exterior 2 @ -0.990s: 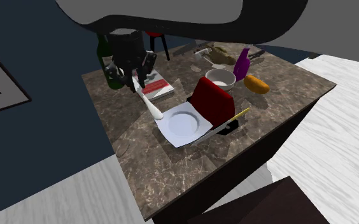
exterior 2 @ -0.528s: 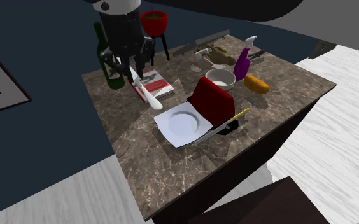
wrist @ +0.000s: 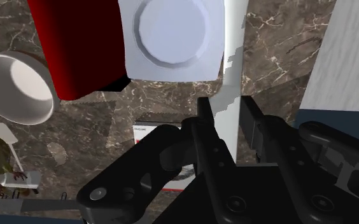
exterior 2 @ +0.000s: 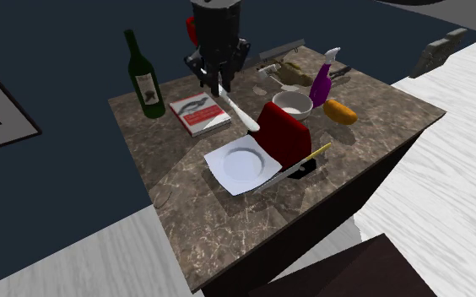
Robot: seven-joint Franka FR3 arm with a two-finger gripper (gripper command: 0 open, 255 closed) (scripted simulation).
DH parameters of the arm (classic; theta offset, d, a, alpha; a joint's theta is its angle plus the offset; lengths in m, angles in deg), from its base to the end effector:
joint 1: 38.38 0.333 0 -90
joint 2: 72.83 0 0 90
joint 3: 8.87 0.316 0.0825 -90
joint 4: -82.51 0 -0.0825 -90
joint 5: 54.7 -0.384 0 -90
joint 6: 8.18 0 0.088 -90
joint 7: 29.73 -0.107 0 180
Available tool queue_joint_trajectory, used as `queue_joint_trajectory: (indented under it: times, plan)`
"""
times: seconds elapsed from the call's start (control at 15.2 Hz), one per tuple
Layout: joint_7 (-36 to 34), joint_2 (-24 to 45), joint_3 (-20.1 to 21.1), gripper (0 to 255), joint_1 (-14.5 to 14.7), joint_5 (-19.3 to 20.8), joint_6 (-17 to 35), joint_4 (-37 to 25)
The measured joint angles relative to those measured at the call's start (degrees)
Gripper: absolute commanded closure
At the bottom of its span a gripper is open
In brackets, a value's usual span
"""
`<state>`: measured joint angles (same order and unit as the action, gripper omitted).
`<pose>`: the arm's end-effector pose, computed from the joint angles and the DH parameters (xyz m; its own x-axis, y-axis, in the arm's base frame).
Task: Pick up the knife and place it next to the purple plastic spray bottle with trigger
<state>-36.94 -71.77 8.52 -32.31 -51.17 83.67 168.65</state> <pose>0.5206 0.2170 0.6497 0.9560 0.2799 0.0882 0.2768 -0.9598 0.0453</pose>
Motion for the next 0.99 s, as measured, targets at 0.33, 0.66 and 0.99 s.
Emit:
queue_joint_trajectory:
  times: [0.33, 0.66, 0.99]
  plan:
    - [7.3, -2.7, -3.7, 255, -3.7, -1.3, 0.9, 3.2]
    - [14.6, -4.0, -7.5, 255, -7.2, -2.1, 1.9, 5.1]
    - [21.4, -4.4, -11.1, 255, -10.3, -2.6, 2.0, 5.5]
